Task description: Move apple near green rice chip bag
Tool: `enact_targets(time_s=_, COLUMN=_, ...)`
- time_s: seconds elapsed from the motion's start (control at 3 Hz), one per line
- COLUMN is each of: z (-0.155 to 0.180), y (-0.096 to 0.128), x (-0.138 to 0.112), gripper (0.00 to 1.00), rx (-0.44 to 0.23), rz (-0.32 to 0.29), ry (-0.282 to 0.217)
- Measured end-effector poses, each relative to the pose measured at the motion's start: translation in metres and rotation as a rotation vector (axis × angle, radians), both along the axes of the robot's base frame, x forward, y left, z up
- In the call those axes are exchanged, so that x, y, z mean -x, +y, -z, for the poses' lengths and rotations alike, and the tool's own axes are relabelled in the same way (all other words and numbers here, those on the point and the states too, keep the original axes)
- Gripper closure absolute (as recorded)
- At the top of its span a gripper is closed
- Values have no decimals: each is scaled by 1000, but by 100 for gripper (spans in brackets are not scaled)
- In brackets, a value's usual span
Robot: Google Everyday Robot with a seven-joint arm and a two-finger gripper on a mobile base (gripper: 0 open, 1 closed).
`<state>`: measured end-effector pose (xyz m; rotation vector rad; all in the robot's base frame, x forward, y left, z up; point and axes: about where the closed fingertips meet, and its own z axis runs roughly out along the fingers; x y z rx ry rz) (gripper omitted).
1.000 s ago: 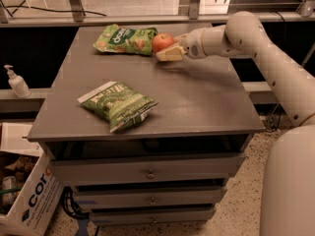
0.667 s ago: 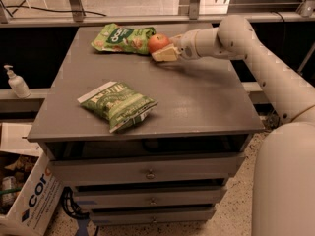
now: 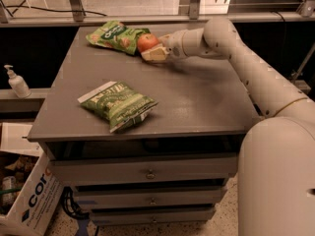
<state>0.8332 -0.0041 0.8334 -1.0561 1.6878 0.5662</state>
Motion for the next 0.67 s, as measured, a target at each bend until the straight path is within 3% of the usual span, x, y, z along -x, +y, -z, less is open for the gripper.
enact_targets(time_s=0.33, z=1, y=8, x=-1, gripper=100, rx=1, rz=-10, ry=0)
enact_targets(time_s=0.67, z=0, y=17, x=0, gripper=83, rx=5, rz=-24, ry=5)
